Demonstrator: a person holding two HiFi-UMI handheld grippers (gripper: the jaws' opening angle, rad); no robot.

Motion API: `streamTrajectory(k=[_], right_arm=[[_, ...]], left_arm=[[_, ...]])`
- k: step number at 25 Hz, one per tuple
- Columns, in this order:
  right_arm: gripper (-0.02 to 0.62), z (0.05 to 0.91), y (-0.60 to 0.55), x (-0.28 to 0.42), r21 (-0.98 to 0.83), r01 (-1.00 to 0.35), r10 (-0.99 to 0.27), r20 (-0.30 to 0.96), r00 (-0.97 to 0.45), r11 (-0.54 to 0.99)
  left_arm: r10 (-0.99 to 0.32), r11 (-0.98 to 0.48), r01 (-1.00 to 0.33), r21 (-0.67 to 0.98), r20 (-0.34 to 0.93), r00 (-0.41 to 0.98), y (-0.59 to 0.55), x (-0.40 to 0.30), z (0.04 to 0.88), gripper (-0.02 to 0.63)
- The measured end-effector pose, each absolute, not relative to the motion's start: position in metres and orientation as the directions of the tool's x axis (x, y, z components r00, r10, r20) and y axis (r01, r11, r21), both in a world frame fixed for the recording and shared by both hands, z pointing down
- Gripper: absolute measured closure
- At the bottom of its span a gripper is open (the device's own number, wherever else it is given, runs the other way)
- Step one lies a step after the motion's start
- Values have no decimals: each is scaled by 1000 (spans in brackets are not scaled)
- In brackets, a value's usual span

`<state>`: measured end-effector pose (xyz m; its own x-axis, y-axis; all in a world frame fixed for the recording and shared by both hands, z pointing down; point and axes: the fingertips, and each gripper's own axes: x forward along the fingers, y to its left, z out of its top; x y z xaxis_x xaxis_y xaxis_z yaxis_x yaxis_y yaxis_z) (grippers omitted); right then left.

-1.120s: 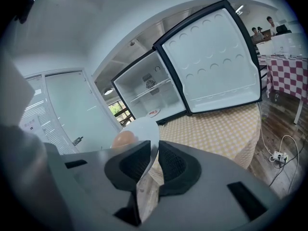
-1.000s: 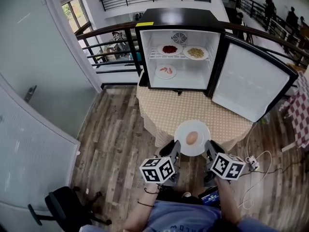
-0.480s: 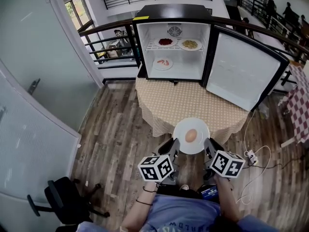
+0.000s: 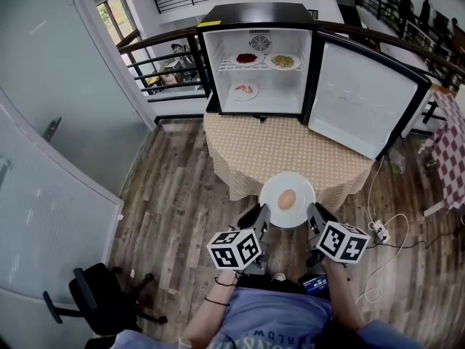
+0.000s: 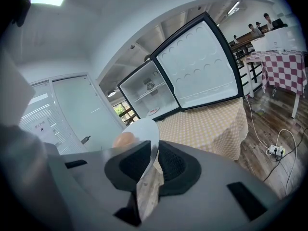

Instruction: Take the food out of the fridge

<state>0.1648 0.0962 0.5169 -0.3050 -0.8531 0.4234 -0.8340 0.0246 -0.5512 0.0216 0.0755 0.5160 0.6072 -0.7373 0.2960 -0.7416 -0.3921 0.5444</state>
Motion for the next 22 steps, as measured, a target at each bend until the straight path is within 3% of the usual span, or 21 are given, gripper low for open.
streamTrajectory(k=[22], right_arm=[[534, 506, 93, 163, -552, -833, -861, 404, -307, 38]], left_arm=[[-739, -404, -737, 542, 282, 612, 76, 18, 510, 529]])
